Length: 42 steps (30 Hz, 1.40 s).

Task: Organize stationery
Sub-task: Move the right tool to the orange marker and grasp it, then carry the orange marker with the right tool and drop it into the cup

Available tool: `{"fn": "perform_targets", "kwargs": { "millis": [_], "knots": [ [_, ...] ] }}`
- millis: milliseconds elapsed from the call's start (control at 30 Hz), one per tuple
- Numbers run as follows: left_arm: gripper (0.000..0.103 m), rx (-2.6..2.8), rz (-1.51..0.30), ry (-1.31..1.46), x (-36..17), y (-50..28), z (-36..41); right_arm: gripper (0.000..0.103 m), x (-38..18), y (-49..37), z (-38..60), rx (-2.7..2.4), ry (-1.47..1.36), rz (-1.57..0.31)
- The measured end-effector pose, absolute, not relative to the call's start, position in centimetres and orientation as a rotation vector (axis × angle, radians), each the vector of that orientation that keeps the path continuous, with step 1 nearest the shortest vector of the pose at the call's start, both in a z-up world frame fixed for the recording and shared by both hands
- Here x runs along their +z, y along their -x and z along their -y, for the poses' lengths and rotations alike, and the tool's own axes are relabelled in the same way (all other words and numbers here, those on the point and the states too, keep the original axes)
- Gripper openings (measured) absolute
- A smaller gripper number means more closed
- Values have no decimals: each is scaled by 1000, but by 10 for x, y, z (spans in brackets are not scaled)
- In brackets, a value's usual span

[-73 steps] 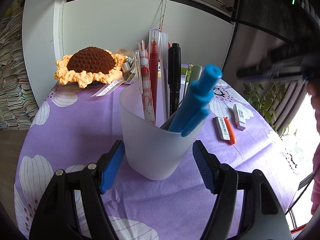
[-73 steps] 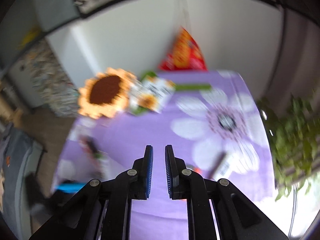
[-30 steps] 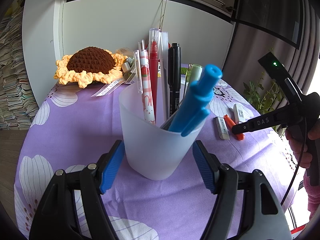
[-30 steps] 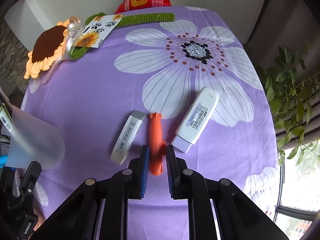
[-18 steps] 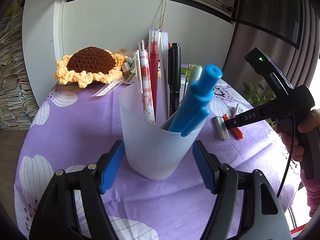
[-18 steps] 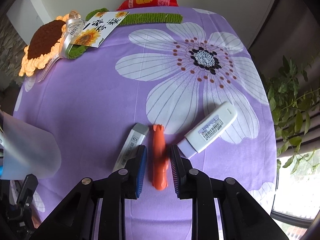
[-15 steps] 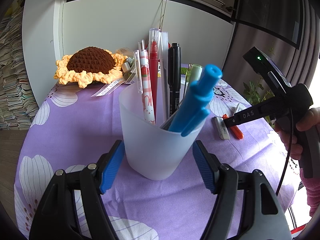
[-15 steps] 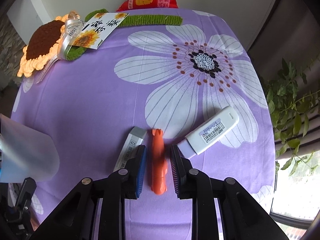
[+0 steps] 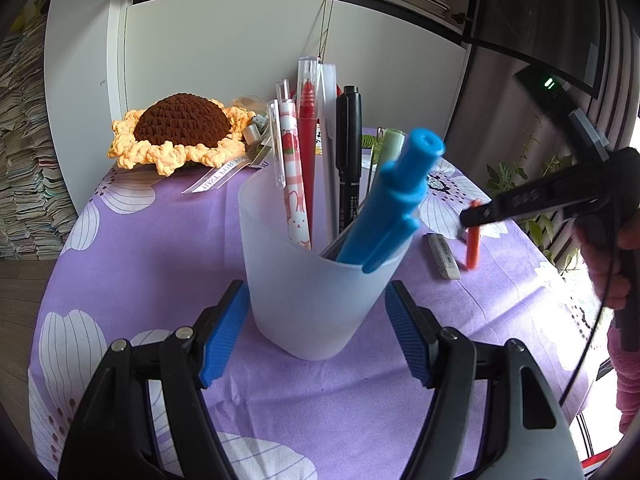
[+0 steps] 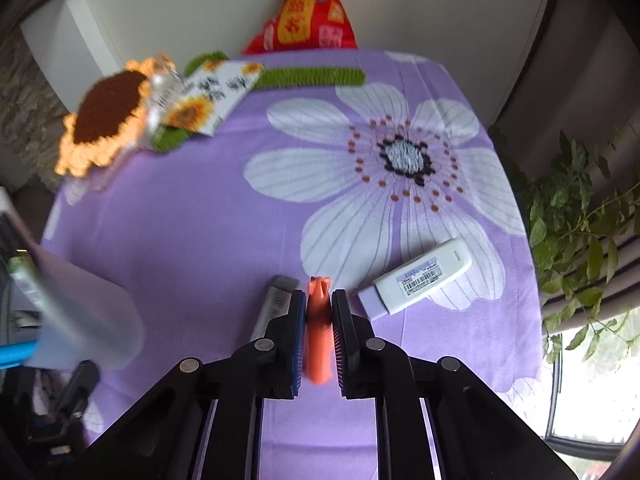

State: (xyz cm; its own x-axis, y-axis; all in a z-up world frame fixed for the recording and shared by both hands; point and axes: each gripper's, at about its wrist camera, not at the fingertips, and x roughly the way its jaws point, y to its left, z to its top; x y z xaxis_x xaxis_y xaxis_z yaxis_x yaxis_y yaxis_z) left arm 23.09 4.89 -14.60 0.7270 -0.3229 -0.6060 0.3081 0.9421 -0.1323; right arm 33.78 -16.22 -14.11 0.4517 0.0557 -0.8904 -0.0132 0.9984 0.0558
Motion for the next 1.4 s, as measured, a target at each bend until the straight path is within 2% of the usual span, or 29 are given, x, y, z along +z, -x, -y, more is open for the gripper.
{"fn": "perform_targets", "kwargs": {
  "millis": [300, 500, 800, 1400],
  "knots": [
    [69, -348, -672, 23, -146, -231, -49, 14, -58, -289, 124, 215, -29, -850],
    [69, -348, -672, 23, -146, -231, -49, 14, -23, -267, 91, 371, -13, -755],
    [69, -348, -672, 23, -146, -231, -49, 14, -43, -264, 51, 487, 51, -820],
    [69, -350, -678, 27, -146, -230, -49, 14, -66, -277, 51, 490, 24, -918]
  ]
}}
